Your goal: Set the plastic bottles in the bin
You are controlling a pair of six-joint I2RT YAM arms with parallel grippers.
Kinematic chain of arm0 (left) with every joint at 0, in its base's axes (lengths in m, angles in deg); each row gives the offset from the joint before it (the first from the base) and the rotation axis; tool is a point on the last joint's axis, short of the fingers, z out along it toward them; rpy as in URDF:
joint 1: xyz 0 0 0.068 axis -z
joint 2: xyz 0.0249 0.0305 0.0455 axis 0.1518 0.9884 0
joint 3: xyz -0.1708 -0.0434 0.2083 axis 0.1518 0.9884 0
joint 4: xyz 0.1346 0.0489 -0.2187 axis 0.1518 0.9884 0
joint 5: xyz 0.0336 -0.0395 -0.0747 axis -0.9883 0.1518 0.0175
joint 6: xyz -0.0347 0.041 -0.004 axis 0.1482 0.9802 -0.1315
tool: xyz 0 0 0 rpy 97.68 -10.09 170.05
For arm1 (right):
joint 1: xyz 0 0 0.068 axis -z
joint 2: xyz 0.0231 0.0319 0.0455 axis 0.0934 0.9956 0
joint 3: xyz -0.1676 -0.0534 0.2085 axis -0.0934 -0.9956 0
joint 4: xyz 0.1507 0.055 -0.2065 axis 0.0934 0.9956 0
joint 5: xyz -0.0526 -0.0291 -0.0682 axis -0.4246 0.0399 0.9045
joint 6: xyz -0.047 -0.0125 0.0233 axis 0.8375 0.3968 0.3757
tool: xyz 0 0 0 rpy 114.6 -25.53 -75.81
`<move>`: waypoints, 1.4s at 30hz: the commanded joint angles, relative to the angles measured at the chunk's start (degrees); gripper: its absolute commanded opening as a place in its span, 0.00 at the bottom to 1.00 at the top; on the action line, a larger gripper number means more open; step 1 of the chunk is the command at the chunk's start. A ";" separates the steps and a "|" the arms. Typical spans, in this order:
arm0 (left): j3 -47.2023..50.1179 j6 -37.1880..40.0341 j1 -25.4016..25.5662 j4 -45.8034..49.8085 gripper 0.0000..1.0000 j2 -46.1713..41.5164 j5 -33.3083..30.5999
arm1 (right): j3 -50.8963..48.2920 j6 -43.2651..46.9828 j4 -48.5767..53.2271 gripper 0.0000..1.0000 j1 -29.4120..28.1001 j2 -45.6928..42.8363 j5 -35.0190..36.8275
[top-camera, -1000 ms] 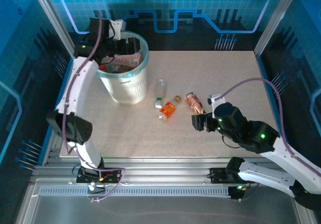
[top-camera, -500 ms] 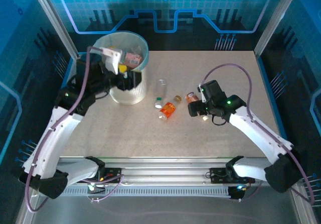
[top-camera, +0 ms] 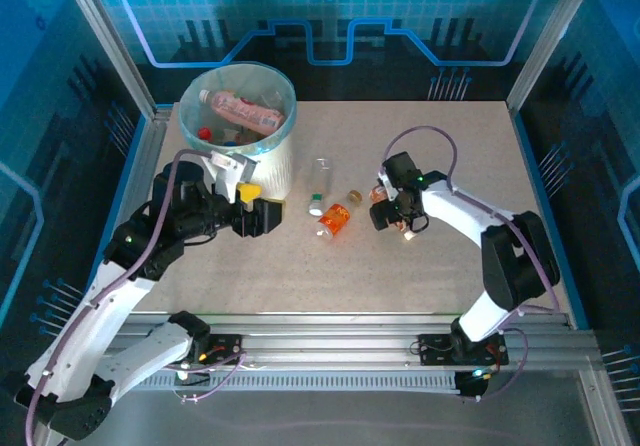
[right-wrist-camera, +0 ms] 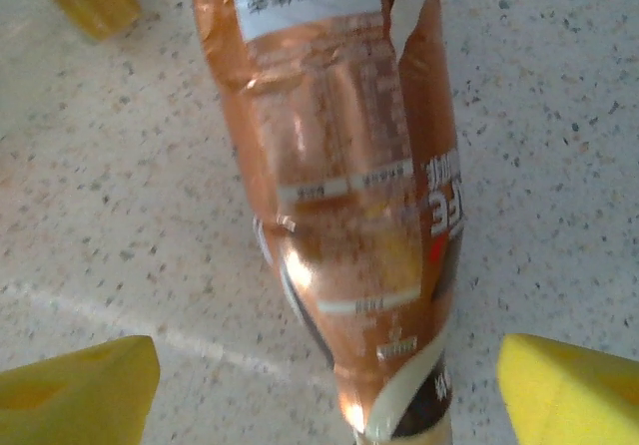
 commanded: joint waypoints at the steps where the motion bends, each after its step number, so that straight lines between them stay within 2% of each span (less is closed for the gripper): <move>1: 0.89 -1.50 0.25 0.22 0.81 -0.67 0.60 | 3.85 1.84 -0.41 0.80 1.12 4.02 -1.88; 8: 1.18 -1.14 0.24 1.10 0.81 -0.90 0.30 | 5.79 2.28 -0.42 0.79 1.17 9.88 -1.27; 12: 1.41 -1.13 0.17 1.52 0.82 -1.09 0.13 | 5.89 1.82 0.12 0.73 1.08 11.19 -1.61; 16: 1.07 -1.43 0.17 1.34 0.82 -1.18 -0.06 | 5.06 1.37 0.74 0.65 1.07 8.28 -1.81; 21: 0.73 -3.77 0.22 -1.14 0.84 -0.69 0.45 | 1.86 0.09 1.45 0.62 0.42 -1.11 -2.93; 30: -0.09 -12.28 0.22 -8.02 0.86 5.00 5.45 | -6.41 -5.93 3.41 0.56 -5.86 -28.76 -4.20; 32: 0.54 -13.94 0.22 -10.38 0.86 5.79 6.26 | -7.63 -8.03 2.95 0.56 -7.17 -34.49 -5.79; 34: 2.21 -16.54 0.26 -15.31 0.85 6.79 9.72 | -8.52 -10.70 1.87 0.55 -7.62 -39.48 -9.84; 37: 3.61 -20.34 1.53 -22.09 0.85 9.25 14.92 | -9.24 -13.34 -0.16 0.52 -9.11 -44.78 -15.45; 42: 1.21 -18.47 6.41 -23.92 0.87 12.90 15.64 | -8.65 -15.26 -2.55 0.50 -14.70 -49.45 -16.83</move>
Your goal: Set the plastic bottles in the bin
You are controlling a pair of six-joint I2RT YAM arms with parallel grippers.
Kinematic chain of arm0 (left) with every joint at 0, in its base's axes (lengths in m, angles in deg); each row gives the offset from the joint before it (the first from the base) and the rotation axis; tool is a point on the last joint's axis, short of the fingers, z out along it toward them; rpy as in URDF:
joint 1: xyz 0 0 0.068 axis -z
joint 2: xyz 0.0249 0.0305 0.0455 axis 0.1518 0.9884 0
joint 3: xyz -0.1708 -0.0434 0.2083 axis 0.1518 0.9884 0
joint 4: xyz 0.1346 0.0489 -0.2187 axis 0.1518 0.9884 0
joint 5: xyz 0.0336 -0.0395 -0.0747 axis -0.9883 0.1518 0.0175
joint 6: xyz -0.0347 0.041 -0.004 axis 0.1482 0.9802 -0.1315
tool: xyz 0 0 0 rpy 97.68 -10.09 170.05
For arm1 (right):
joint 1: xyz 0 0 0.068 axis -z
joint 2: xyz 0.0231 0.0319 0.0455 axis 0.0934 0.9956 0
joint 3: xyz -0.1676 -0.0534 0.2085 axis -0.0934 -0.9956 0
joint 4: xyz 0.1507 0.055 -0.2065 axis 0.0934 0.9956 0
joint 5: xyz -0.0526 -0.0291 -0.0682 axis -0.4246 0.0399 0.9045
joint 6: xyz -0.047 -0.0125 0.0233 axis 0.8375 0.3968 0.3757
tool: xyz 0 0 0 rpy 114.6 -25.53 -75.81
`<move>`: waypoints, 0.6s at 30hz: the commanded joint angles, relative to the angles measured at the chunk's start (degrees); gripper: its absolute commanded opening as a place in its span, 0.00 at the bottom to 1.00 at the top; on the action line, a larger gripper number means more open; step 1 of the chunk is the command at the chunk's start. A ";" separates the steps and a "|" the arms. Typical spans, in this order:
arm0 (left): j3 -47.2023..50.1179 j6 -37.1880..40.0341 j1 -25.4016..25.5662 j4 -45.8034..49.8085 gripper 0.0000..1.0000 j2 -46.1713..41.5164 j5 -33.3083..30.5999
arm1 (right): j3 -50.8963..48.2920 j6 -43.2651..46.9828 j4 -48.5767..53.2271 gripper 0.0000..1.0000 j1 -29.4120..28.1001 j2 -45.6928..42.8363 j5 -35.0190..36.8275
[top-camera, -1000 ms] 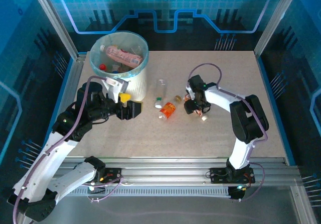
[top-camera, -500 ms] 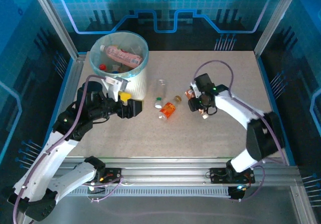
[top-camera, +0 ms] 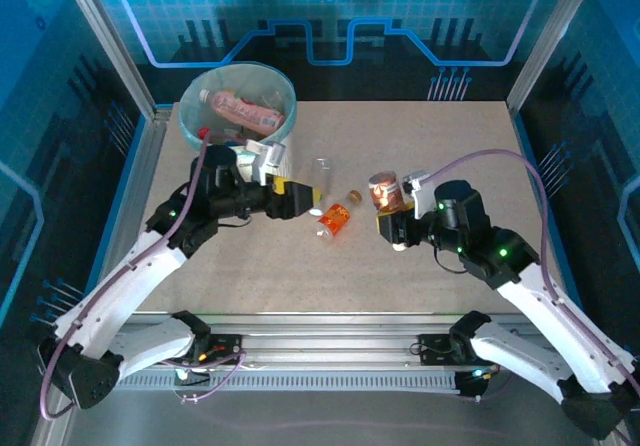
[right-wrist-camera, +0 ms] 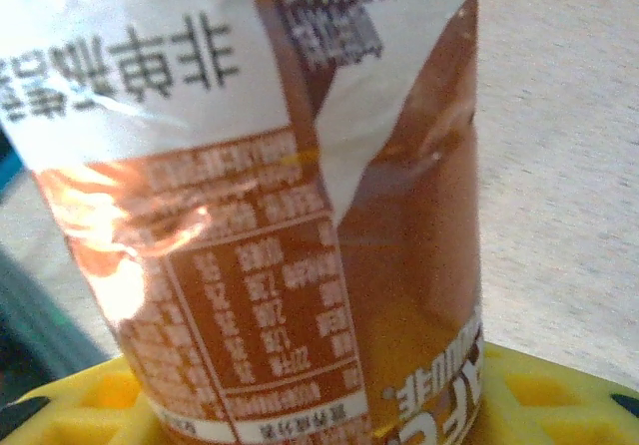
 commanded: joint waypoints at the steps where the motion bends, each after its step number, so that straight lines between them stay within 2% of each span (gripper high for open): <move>1: -1.47 -0.85 2.61 -5.15 0.87 1.83 3.64 | -0.05 -2.99 -3.36 0.50 -3.84 -1.91 -3.74; 7: -2.70 -2.21 4.60 -8.53 0.88 5.16 7.35 | 0.54 -1.09 -4.88 0.49 -9.14 -0.92 -4.04; 12: -2.10 -1.63 7.77 -11.03 0.90 5.51 10.72 | 0.61 -1.55 -6.21 0.49 -10.59 0.99 -5.16; 18: -2.61 0.90 10.21 -7.22 0.89 5.90 5.80 | 1.89 -1.91 -9.83 0.49 -13.27 2.49 -7.47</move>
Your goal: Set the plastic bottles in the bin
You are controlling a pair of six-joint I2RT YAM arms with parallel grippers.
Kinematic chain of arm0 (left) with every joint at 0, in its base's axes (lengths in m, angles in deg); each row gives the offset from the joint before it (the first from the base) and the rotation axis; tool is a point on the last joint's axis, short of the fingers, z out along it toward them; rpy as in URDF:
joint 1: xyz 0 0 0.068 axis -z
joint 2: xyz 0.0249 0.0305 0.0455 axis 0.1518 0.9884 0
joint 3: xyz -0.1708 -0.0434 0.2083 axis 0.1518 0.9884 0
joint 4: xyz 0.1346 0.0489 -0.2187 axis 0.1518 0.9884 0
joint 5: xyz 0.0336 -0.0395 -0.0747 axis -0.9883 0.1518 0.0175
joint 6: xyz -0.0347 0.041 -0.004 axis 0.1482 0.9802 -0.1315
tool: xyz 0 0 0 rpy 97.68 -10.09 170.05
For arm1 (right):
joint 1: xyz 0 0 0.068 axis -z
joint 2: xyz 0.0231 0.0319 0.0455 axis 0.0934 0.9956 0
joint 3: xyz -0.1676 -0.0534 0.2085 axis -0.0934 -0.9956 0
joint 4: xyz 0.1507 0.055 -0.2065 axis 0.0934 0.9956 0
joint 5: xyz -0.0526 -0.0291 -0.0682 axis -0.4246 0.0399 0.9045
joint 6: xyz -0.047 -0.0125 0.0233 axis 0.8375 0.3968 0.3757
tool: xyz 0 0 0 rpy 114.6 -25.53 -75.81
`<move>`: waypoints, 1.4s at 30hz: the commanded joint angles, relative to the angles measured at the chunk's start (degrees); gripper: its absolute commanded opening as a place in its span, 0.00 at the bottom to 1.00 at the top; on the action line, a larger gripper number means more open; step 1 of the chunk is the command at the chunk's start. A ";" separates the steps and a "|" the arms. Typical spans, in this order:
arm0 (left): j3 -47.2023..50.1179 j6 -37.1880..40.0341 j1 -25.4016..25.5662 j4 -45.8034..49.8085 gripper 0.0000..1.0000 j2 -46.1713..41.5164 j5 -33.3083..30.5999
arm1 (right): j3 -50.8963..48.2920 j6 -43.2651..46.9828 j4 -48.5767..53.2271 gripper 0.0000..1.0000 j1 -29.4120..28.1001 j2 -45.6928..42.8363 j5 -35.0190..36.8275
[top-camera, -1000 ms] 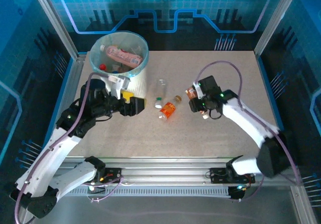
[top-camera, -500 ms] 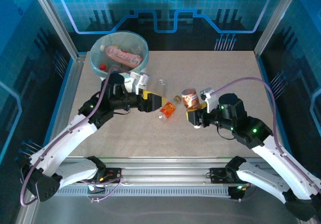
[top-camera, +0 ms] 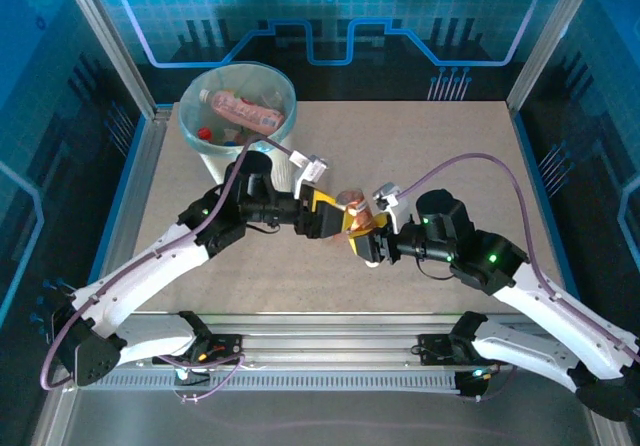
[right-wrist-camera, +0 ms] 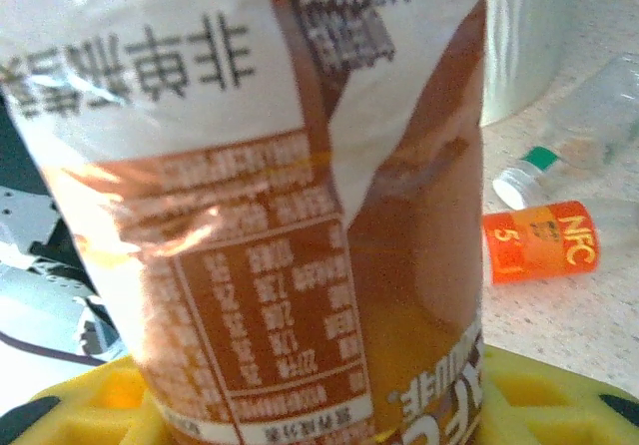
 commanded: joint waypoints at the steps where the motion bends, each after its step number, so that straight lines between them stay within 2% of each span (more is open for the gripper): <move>1: -2.40 2.08 0.68 1.42 0.88 0.38 -3.18 | 2.38 -0.53 -3.87 0.49 -2.02 0.45 -2.21; 4: -2.69 1.75 0.65 1.49 0.82 0.29 -5.57 | 3.85 0.02 -3.88 0.48 -3.61 1.54 -3.66; 10: -4.09 -1.94 1.05 0.00 0.60 -0.53 -5.58 | 8.07 1.91 -2.18 0.50 -6.93 5.07 -5.63; 13: -2.73 -1.00 1.51 -0.07 0.54 -2.90 -6.95 | 11.32 3.16 0.07 0.52 -8.29 7.25 -5.20; 17: -1.24 0.49 1.54 1.25 0.47 -6.36 -11.75 | 13.09 3.21 2.11 0.55 -9.13 8.16 -1.12; 20: -1.50 0.88 1.52 4.24 0.33 -8.77 -18.18 | 12.30 1.58 2.17 0.61 -9.22 7.24 3.58; 22: -1.64 0.93 1.46 5.63 0.26 -10.09 -21.93 | 11.47 0.86 1.30 0.69 -9.27 6.27 5.56; 27: -2.99 2.18 1.45 8.09 0.25 -11.98 -27.29 | 11.21 -0.51 0.34 0.86 -9.40 4.05 8.40; 35: -13.74 8.23 0.22 16.32 0.24 -10.72 -39.77 | 10.34 -3.65 3.18 0.88 -9.45 -3.66 17.12; 39: -22.08 11.13 -5.23 19.93 0.23 -7.32 -38.89 | 9.09 -4.52 5.04 0.88 -9.37 -7.95 22.35; 42: -28.35 11.95 -11.51 22.75 0.24 -3.46 -37.39 | 8.87 -5.31 6.52 0.87 -9.35 -9.52 24.72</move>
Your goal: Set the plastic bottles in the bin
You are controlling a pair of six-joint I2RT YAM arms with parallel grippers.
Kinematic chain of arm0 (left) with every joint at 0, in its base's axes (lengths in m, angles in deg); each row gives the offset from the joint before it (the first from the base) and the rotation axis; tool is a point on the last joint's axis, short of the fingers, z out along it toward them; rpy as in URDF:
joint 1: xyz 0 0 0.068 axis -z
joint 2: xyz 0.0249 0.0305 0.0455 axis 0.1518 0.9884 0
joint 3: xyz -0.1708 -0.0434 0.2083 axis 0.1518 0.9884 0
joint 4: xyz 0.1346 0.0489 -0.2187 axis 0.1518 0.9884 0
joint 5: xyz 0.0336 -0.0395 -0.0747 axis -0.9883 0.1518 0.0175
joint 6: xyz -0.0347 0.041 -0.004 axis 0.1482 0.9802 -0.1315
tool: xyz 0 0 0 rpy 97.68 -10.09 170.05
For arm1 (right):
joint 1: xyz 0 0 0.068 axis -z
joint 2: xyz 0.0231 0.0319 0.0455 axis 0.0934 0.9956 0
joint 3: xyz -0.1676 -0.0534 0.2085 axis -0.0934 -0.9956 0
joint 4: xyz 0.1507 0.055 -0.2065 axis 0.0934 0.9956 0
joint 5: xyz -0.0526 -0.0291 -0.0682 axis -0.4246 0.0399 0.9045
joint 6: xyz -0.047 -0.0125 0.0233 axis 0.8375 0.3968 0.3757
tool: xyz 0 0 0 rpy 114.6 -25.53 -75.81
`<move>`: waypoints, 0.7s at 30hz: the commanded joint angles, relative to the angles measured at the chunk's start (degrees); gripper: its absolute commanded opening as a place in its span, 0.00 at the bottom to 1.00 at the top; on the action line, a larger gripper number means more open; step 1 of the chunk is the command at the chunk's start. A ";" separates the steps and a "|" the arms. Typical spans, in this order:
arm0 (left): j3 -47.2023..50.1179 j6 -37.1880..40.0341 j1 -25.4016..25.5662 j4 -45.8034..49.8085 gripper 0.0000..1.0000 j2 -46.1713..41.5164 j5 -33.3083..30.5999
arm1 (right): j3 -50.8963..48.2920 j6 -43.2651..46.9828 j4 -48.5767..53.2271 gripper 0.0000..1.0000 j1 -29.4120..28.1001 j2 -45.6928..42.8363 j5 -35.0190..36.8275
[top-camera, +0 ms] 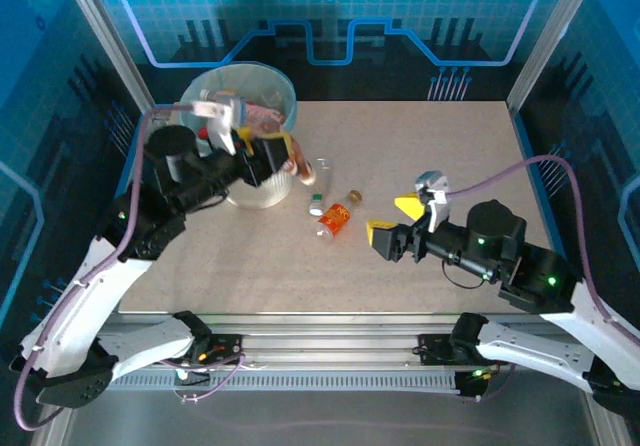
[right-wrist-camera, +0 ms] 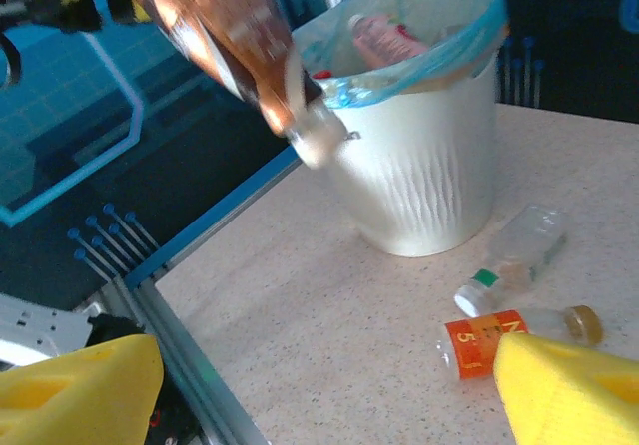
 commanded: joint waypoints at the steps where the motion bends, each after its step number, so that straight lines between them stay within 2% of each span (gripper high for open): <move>1: -6.34 3.14 -6.52 4.60 0.24 3.98 -0.09 | -0.88 -2.06 2.69 0.86 -0.76 -1.21 5.49; 15: -19.60 3.06 -26.75 6.57 0.23 15.29 5.42 | 0.57 -6.84 8.11 0.83 -0.85 -0.78 5.65; 21: -20.60 -5.43 -35.59 7.49 0.24 22.09 16.55 | -0.79 -7.46 9.37 0.82 -0.85 -2.00 7.24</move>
